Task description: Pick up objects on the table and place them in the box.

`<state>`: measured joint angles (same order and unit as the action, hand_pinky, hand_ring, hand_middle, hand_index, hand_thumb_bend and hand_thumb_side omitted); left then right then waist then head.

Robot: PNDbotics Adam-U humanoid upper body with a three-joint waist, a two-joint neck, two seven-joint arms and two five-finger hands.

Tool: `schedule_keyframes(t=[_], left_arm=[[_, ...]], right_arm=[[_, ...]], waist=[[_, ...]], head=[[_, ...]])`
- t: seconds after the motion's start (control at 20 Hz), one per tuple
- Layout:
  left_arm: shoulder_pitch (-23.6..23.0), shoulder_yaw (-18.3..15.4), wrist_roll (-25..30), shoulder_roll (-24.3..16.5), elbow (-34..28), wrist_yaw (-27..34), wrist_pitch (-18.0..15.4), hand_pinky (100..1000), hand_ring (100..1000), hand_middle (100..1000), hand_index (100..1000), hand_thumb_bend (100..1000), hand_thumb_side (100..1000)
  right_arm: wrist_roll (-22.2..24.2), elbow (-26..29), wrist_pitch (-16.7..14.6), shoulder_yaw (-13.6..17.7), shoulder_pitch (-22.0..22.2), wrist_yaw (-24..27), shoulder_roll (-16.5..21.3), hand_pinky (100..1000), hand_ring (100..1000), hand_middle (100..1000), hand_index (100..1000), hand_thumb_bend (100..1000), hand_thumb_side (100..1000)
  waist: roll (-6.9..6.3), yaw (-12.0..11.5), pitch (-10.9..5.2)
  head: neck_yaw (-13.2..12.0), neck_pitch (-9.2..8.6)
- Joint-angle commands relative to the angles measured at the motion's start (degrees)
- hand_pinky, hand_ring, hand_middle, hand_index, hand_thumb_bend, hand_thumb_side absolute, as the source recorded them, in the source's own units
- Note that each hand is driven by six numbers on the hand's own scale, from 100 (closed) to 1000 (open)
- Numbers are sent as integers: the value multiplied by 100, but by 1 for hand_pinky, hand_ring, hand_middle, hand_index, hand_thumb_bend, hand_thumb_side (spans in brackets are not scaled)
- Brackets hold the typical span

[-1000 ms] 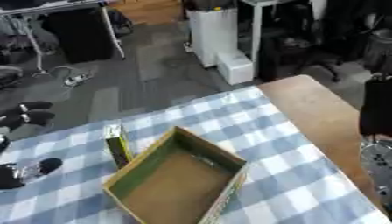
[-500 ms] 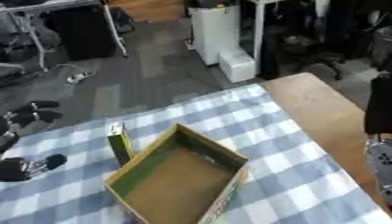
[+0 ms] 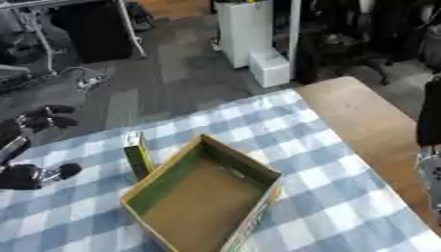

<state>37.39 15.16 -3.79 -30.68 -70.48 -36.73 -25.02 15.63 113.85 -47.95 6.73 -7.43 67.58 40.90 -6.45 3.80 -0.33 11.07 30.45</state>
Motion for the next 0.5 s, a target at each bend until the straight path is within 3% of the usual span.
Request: schedule_keyframes(t=[0.05,0.5], left_arm=[[185,-35,1,-88,73,-18,-63,738,711,848,812,600,878],[378,15,56,-60,371,-248,-305,771,740,857,804,592,889]], right_arm=[[166,74,-143,62,-78,22,180,447,409,440,604,100,980],[110,74,-79,75,-135,38,196,447,409,439,605,100,985]], waist=[[22,12,-50],[4,46,-53]], head=[[-57,19],[-50,30]])
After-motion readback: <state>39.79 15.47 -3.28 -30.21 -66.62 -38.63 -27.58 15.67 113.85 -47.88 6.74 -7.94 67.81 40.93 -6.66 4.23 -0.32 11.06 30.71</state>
